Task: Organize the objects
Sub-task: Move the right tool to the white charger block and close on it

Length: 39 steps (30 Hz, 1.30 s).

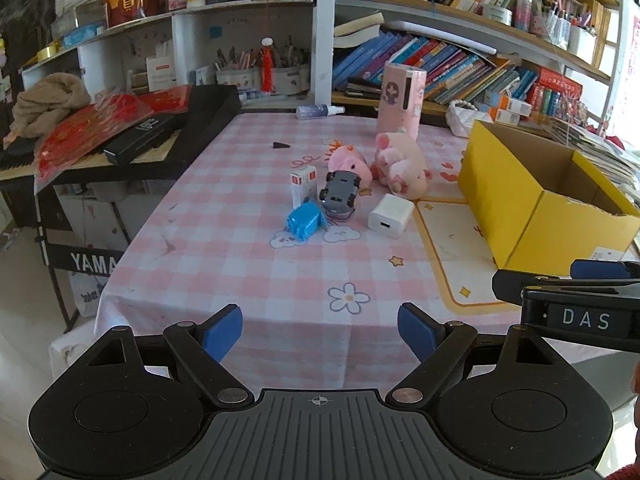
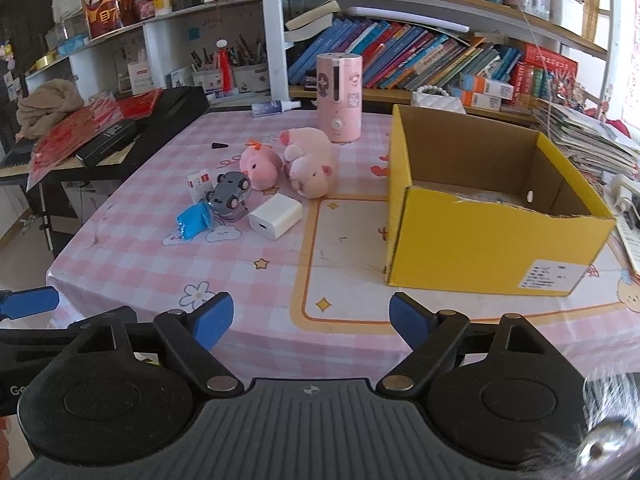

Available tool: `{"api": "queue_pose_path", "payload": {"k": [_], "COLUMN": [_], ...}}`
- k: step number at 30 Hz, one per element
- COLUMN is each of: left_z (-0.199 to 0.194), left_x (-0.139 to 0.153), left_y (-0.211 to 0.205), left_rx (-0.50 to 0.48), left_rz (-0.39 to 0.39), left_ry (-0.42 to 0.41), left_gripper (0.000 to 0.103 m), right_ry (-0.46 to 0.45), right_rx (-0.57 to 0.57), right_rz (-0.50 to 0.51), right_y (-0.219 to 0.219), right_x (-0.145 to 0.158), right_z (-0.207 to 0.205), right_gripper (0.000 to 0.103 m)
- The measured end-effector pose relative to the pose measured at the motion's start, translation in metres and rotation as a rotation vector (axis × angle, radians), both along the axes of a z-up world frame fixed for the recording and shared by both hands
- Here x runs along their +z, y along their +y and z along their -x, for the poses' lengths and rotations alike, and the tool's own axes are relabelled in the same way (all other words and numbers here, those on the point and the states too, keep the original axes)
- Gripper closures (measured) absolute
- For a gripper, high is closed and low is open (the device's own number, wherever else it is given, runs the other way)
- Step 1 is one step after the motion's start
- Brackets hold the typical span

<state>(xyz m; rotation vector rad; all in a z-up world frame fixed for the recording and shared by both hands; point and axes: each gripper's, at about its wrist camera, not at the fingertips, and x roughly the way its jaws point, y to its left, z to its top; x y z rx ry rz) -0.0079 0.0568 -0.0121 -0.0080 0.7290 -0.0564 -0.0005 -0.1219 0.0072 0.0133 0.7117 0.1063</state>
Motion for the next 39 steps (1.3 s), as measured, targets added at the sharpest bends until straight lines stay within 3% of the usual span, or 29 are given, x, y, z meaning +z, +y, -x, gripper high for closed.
{"api": "queue_pose_path", "payload": {"k": [11,20,39], "left_z": [-0.038,-0.081,-0.147], "left_x": [-0.002,-0.010,-0.028], "left_y": [0.007,0.012,0.024], "left_rx": [0.039,0.090,0.208], "left_rz": [-0.018,-0.016,-0.023], "left_ry": [0.002,0.029,0.129], "left_gripper": [0.017,0.017,0.017], "right_ry": [0.002,0.028,0.208], "right_rx": [0.049,0.110,0.219], "right_rz": [-0.007,-0.014,0.043], "right_y": [0.011,0.019,0.039], "right_x": [-0.003,-0.006,-0.051], "right_z": [-0.049,-0.107,-0.213], "right_gripper": [0.018,0.025,0.025]}}
